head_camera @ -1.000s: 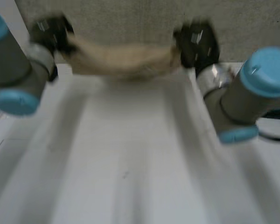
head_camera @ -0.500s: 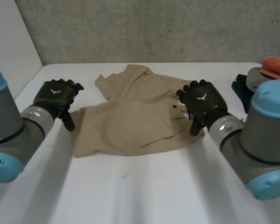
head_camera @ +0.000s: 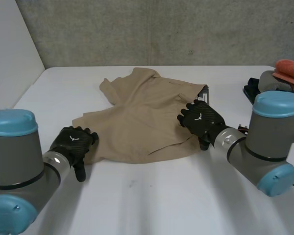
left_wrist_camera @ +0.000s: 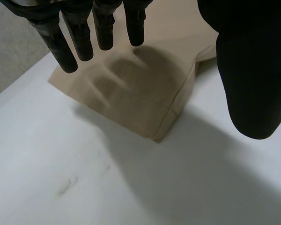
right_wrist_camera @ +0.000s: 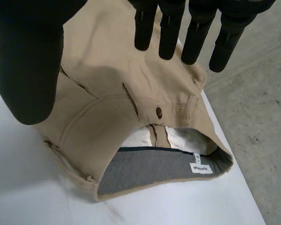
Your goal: Fold the laundry.
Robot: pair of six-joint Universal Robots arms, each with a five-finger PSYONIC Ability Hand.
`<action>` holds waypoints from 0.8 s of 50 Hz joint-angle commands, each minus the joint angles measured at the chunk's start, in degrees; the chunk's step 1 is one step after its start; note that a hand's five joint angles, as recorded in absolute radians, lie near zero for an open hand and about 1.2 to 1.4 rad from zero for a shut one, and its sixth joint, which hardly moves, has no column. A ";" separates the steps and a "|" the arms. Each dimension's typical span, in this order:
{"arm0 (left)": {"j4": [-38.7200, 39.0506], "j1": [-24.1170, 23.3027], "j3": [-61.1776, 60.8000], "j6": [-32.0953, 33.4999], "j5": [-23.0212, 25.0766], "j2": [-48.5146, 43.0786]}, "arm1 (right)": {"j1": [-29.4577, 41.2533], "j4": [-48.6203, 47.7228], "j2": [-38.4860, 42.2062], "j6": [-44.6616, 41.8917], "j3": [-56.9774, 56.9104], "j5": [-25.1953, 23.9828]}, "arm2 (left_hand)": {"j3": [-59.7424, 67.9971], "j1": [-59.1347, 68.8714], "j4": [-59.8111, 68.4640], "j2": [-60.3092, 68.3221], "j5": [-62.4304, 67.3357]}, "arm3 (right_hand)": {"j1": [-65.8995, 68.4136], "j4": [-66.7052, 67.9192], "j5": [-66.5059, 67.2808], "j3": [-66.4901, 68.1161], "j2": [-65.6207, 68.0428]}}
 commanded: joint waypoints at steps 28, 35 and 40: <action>4.81 0.04 6.73 0.30 -0.43 -7.66 | 1.26 5.37 5.93 6.26 -7.94 4.70 | 62.03 61.90 62.69 62.36 61.14 | 58.10 58.13 57.25 57.86 59.23; 7.01 0.91 7.35 0.48 1.32 -7.40 | -0.49 5.37 -4.53 9.69 -0.30 5.13 | 67.94 67.81 68.60 68.27 67.05 | 58.10 58.13 57.25 57.86 59.23; 3.33 1.71 6.91 0.74 3.43 -6.43 | -2.87 11.50 -10.86 9.87 4.28 6.19 | 67.94 67.81 68.60 68.27 67.05 | 58.10 58.13 57.25 57.86 59.23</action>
